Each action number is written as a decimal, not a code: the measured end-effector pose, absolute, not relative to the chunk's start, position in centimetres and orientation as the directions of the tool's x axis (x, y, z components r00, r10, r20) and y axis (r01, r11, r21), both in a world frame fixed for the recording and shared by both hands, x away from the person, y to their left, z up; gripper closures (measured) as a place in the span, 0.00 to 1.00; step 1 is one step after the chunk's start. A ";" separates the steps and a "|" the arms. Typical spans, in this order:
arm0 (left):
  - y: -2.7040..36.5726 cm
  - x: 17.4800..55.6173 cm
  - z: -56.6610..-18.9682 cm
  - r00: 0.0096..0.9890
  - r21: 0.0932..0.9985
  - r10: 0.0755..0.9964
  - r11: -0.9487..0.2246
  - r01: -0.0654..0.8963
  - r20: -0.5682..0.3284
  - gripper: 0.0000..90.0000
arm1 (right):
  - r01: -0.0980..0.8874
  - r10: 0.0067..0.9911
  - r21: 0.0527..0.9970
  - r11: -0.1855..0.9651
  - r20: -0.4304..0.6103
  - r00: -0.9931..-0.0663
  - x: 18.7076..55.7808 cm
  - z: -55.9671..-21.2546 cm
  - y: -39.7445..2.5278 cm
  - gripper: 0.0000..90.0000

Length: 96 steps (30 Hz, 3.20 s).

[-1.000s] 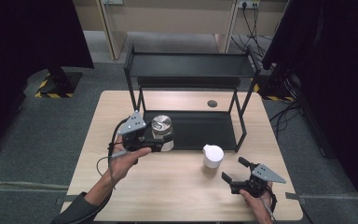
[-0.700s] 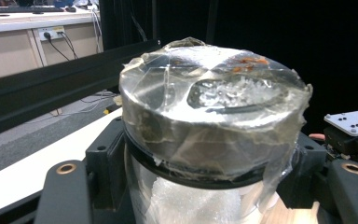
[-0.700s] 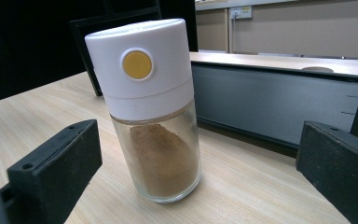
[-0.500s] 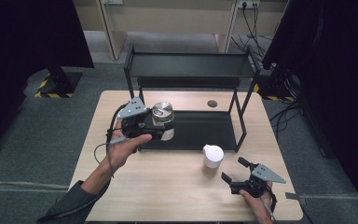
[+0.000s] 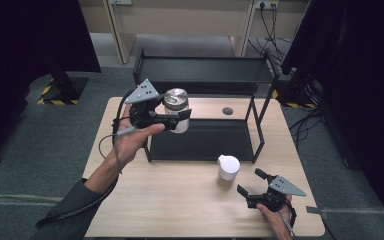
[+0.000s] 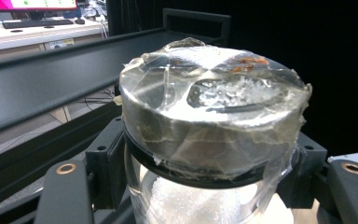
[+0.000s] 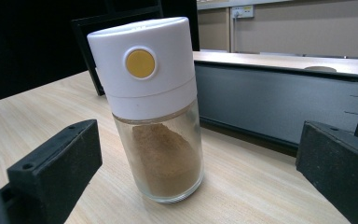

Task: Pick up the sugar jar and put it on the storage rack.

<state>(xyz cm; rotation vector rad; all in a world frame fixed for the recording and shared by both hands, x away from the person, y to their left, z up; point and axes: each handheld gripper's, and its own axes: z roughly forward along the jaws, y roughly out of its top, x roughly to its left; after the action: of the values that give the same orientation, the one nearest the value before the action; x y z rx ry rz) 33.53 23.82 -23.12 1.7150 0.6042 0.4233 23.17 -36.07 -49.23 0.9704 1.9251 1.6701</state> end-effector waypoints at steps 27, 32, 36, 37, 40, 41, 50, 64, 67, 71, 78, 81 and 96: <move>22.7 36.8 -16.0 0.692 0.974 0.721 -0.133 0.185 -0.032 0.35 | 0.238 0.725 0.971 0.036 0.138 -0.675 23.2 -49.2 -36.1 0.00; 22.2 37.8 -15.7 0.665 0.972 0.746 -0.137 0.190 -0.025 0.35 | 0.237 0.723 0.971 0.037 0.138 -0.677 23.2 -49.2 -36.1 0.00; 21.8 38.4 -15.6 0.643 0.972 0.766 -0.135 0.190 -0.020 0.35 | 0.237 0.721 0.971 0.037 0.138 -0.679 23.2 -49.2 -36.1 0.00; 21.7 38.6 -15.6 0.635 0.972 0.772 -0.133 0.192 -0.020 0.35 | 0.237 0.721 0.971 0.037 0.138 -0.679 23.2 -49.2 -36.1 0.00; 21.4 39.1 -15.6 0.619 0.973 0.785 -0.121 0.196 -0.027 0.35 | 0.237 0.720 0.971 0.038 0.138 -0.680 23.2 -49.2 -36.1 0.00; 21.3 39.2 -15.5 0.615 0.973 0.788 -0.122 0.196 -0.025 0.35 | 0.238 0.720 0.971 0.038 0.138 -0.680 23.2 -49.2 -36.1 0.00; 20.0 40.6 -15.5 0.566 0.972 0.824 -0.112 0.208 -0.026 0.35 | 0.234 0.717 0.971 0.039 0.136 -0.684 23.2 -49.2 -36.1 0.00; 19.1 42.0 -16.4 0.508 0.970 0.861 -0.106 0.217 -0.020 0.35 | 0.233 0.714 0.972 0.039 0.136 -0.686 23.2 -49.2 -36.1 0.00; 19.1 42.2 -16.7 0.498 0.971 0.867 -0.103 0.216 -0.019 0.35 | 0.232 0.714 0.972 0.039 0.135 -0.687 23.2 -49.2 -36.1 0.00; 18.9 42.4 -16.9 0.483 0.970 0.876 -0.111 0.215 -0.007 0.35 | 0.232 0.713 0.972 0.039 0.135 -0.688 23.2 -49.2 -36.1 0.00; 18.9 42.6 -17.4 0.470 0.970 0.883 -0.112 0.216 -0.003 0.35 | 0.231 0.712 0.972 0.039 0.135 -0.689 23.2 -49.2 -36.1 0.00; 18.9 42.7 -17.6 0.469 0.969 0.883 -0.119 0.216 0.004 0.35 | 0.232 0.712 0.972 0.040 0.135 -0.689 23.2 -49.2 -36.1 0.00; 18.9 42.5 -18.1 0.459 0.974 0.889 -0.104 0.203 -0.001 0.27 | 0.232 0.712 0.972 0.040 0.135 -0.689 23.2 -49.2 -36.1 0.00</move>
<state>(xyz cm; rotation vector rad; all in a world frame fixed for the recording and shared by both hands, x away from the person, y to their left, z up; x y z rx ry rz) 42.54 18.91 -18.10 1.5965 0.9734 0.7707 23.22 -36.07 -49.20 0.9523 1.9388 1.6876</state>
